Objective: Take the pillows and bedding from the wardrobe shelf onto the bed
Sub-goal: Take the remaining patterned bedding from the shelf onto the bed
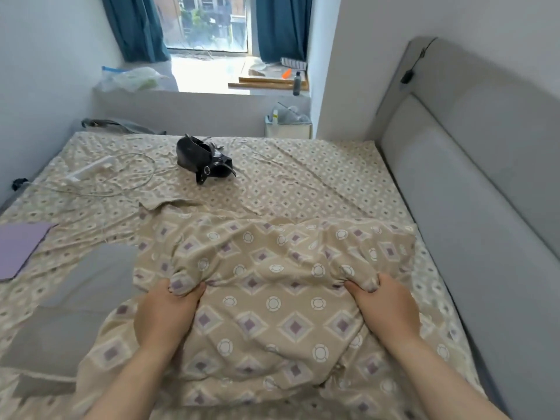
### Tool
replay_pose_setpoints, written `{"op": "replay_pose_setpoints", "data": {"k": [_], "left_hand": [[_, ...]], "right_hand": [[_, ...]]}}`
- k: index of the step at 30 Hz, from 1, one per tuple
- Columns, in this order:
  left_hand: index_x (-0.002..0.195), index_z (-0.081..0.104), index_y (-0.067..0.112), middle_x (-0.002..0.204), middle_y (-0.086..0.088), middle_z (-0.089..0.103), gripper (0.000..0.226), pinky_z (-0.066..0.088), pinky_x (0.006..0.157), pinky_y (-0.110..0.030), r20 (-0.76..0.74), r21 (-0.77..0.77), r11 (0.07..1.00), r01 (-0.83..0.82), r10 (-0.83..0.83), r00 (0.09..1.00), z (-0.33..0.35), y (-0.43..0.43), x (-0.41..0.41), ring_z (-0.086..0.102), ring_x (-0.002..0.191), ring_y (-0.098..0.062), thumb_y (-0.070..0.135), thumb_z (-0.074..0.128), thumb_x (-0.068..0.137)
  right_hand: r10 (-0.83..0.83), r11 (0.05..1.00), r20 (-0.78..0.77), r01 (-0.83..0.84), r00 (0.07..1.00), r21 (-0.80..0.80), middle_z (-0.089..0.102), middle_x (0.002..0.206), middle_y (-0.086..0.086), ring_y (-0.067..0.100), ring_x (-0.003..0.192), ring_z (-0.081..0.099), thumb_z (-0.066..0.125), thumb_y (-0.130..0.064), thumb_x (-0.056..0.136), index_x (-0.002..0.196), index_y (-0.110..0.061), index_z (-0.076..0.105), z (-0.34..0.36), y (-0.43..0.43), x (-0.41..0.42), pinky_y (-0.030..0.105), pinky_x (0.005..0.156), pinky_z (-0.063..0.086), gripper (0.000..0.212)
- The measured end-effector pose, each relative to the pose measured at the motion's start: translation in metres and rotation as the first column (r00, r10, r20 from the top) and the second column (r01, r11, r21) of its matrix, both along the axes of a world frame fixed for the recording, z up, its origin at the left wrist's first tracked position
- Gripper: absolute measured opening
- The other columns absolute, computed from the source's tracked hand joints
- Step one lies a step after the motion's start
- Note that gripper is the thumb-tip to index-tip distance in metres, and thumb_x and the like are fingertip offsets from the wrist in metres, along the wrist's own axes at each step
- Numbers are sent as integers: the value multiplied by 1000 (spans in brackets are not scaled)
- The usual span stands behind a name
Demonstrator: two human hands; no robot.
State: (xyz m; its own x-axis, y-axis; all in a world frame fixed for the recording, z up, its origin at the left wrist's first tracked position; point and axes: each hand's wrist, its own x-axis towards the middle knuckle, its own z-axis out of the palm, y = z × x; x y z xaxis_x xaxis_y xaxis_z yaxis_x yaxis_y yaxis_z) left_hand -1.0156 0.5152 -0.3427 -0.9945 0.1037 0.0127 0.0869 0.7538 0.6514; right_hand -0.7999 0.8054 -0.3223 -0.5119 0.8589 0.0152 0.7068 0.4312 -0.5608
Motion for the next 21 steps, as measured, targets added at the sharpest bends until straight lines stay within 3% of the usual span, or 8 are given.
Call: {"op": "replay_pose_setpoints", "data": {"k": [8,16,21], "left_hand": [[77,58,27,75,0,63,42,43,62,-36,66,-66,997,39,-35,997,-112,81,-1,57,70,-28,68,56,72],[69,59,30,64,12,61,41,39,54,-33,150,-101,991,90,-74,986,-232,89,-22,55,63,-18,71,56,68],[73,58,32,66,14,61,42,41,58,-35,214,-94,993,77,-56,975,-269,84,-27,54,65,-17,73,58,64]], "right_hand": [[-63,994,74,69,995,-84,61,67,-10,14,62,57,52,-87,62,72,-28,52,-113,72,7,34,56,47,60],[-163,955,201,205,966,-212,61,63,-6,16,58,56,58,-81,65,69,-24,54,-255,64,7,35,58,49,57],[-161,954,246,214,956,-209,61,66,-7,20,62,57,54,-83,63,74,-24,53,-286,61,3,36,58,47,60]]}}
